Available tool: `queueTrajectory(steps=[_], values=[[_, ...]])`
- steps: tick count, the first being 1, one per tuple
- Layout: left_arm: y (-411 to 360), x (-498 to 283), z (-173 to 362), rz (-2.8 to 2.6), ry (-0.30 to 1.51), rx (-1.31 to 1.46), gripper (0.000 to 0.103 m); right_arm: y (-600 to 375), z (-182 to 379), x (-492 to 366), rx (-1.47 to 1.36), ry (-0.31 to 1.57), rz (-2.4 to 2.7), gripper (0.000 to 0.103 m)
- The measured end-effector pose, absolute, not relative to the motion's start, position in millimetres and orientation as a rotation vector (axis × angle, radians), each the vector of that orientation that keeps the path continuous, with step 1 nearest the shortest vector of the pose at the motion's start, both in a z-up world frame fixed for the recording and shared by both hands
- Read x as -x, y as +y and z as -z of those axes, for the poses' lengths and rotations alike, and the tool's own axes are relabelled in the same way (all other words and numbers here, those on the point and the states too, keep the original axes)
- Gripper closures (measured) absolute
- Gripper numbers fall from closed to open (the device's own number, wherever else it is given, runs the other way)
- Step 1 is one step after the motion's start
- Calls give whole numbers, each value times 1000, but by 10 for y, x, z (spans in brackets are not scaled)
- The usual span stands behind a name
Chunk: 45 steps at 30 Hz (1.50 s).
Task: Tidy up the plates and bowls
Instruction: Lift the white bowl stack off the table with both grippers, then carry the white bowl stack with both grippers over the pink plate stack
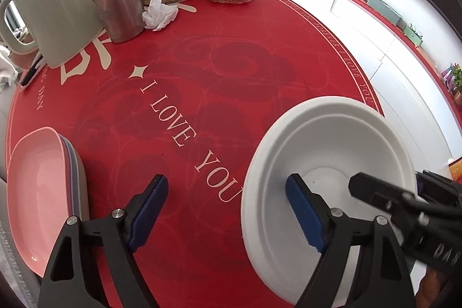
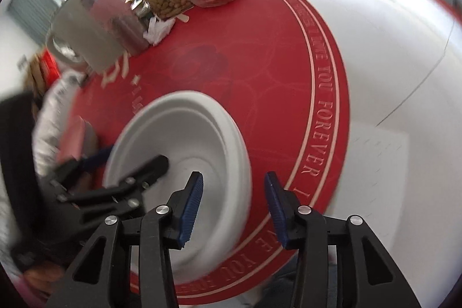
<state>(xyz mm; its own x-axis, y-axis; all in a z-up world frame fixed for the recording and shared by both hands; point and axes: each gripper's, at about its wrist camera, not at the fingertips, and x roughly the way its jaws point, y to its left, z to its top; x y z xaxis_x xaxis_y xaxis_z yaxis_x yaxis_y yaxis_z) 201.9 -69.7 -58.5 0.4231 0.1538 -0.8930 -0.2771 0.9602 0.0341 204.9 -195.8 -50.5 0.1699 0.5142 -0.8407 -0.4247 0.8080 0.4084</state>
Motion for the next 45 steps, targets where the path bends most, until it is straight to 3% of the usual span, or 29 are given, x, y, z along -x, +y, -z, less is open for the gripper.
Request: queueTrajectory(steps=[12, 15, 16, 17, 18, 45], values=[[-742, -2040, 602, -242, 1120, 133, 20, -1871, 491, -2029, -15, 1224, -652, 56], [-757, -2035, 588, -217, 1117, 158, 33, -1862, 481, -2006, -9, 1213, -642, 56], [-769, -2034, 578, -192, 1117, 173, 47, -1850, 479, -1990, 1, 1207, -637, 56], [-800, -2035, 562, -162, 1113, 179, 63, -1830, 474, -1961, 18, 1200, -624, 61], [-836, -2034, 551, -145, 1110, 171, 65, -1807, 486, -1930, 25, 1204, -631, 79], [-682, -1708, 539, -168, 1053, 194, 65, -1588, 493, -1697, 83, 1182, -646, 78]])
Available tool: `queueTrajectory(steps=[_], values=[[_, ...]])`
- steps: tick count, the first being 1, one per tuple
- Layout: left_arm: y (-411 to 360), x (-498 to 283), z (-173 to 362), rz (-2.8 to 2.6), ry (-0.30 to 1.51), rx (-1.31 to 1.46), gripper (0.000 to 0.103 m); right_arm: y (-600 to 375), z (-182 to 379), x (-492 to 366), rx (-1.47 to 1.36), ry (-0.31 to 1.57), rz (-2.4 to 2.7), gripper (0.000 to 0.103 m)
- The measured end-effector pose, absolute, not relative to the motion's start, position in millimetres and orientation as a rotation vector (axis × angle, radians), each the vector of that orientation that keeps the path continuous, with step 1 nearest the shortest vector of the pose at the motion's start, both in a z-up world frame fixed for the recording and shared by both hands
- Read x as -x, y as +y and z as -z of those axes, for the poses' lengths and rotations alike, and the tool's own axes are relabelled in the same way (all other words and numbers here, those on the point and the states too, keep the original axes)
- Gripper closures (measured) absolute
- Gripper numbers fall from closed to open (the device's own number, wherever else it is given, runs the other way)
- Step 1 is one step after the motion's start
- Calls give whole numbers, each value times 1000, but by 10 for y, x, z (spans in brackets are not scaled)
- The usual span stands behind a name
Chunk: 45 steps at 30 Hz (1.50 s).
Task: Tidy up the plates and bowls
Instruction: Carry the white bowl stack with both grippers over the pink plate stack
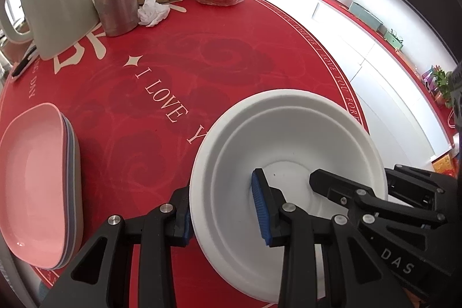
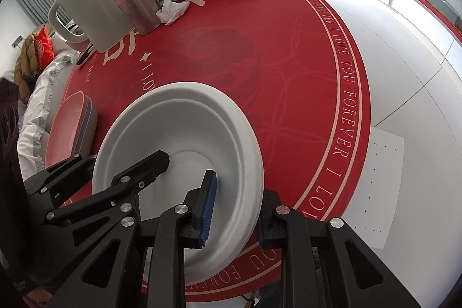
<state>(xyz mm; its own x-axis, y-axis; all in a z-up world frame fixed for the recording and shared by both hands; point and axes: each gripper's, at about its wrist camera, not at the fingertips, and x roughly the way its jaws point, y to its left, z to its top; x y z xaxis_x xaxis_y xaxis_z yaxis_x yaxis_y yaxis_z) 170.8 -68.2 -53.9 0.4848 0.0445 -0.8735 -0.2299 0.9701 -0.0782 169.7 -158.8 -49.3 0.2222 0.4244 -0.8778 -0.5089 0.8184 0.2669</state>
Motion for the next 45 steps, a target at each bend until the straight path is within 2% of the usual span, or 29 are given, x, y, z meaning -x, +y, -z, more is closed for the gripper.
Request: queueTrajectory(steps=[25, 45], values=[[-697, -1539, 372, -200, 1000, 174, 65, -1535, 310, -1597, 70, 1170, -651, 78], [-134, -1156, 60, -292, 878, 242, 65, -884, -17, -1327, 179, 1097, -712, 78]])
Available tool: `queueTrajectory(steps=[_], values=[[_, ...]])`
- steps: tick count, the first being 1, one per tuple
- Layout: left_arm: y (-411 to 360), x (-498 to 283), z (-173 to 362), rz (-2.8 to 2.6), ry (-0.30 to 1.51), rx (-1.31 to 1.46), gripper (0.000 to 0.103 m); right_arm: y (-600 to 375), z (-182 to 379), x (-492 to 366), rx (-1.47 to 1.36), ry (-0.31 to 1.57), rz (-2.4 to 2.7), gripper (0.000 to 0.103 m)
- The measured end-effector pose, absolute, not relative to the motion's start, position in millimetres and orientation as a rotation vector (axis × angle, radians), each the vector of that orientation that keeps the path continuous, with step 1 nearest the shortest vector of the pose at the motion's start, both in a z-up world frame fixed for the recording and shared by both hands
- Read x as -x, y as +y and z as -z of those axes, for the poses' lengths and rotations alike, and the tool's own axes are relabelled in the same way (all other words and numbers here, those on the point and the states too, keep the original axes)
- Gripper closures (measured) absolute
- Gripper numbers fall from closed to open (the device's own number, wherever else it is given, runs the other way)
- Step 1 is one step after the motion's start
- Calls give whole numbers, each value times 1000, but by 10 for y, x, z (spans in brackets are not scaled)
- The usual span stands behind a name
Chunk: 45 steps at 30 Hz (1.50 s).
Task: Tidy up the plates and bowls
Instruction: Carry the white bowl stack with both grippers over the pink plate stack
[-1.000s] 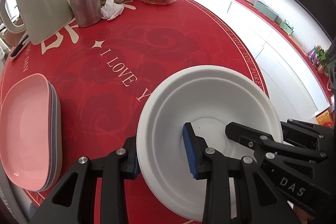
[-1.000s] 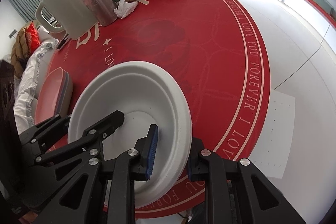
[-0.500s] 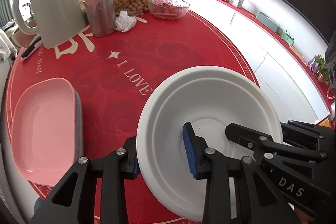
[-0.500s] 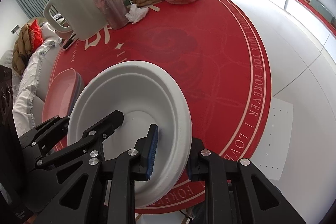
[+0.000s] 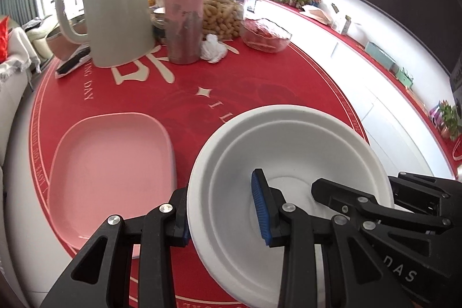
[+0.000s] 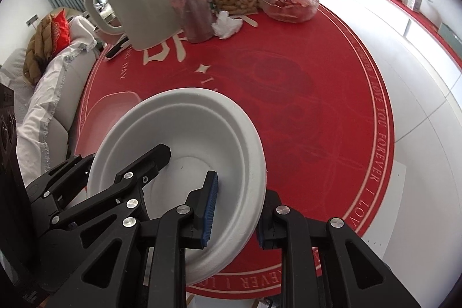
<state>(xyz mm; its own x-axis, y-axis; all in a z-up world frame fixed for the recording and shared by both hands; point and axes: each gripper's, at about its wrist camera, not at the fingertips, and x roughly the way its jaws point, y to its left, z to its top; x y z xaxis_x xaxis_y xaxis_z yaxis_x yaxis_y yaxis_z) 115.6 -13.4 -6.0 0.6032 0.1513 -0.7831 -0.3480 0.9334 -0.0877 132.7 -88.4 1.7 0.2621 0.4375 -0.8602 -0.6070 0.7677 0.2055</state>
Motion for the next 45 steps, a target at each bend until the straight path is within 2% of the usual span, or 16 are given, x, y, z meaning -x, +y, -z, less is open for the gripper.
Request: queueTrajectory(steps=[24, 45], values=[[881, -556, -209, -478, 743, 368, 65, 239, -324, -925, 300, 1015, -875, 78], [1215, -472, 35, -547, 778, 415, 67, 626, -70, -887, 334, 1066, -908, 78]])
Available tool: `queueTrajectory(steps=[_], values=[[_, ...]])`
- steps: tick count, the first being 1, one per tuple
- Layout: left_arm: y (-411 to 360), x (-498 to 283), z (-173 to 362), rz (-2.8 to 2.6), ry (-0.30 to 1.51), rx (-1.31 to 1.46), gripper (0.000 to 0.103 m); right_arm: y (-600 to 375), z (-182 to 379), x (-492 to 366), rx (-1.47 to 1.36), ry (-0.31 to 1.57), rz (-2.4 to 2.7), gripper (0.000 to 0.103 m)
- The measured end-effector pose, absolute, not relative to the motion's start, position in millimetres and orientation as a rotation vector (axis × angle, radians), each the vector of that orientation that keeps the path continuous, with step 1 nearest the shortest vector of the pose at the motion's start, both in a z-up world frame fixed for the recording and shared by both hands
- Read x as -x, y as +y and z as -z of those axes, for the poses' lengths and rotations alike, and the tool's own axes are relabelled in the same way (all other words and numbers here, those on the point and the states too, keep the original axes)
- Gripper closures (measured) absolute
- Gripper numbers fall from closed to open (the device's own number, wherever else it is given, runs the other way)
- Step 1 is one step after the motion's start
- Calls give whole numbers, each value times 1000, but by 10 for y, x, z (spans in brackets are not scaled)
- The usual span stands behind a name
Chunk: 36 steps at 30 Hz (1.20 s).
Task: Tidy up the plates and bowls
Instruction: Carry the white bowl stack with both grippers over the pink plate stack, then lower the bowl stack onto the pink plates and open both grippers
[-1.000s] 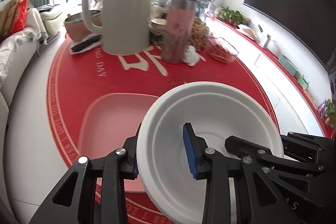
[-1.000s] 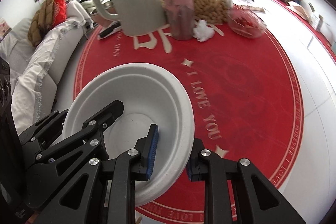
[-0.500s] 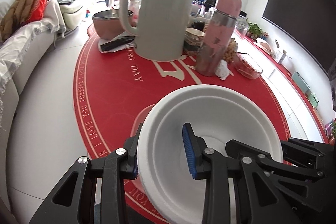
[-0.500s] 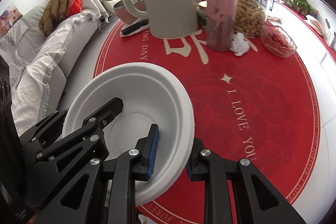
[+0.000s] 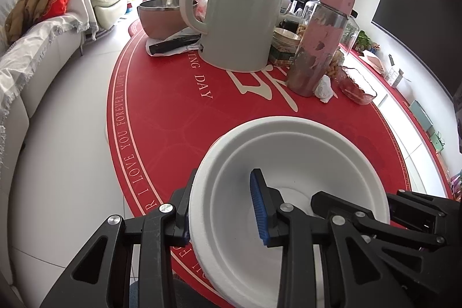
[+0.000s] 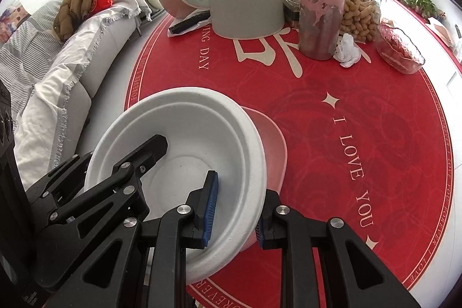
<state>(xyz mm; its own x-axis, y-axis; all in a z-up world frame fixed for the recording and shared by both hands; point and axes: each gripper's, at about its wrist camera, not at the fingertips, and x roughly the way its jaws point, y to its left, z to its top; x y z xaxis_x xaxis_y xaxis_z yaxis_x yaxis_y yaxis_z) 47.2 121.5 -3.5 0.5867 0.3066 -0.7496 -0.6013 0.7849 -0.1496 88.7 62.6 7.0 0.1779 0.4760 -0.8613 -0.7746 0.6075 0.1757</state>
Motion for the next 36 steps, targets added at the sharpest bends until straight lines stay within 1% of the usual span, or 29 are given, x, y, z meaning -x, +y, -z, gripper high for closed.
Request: queueTrajectory(steps=[32, 34, 35, 36], values=[[1222, -504, 136, -552, 787, 408, 67, 654, 24, -951, 333, 1077, -908, 78], [1209, -489, 142, -563, 774, 405, 63, 635, 37, -963, 323, 1083, -912, 78], [1204, -473, 143, -570, 764, 403, 54, 624, 41, -971, 323, 1084, -911, 78], [1203, -455, 140, -580, 755, 400, 48, 610, 40, -979, 322, 1084, -910, 78]])
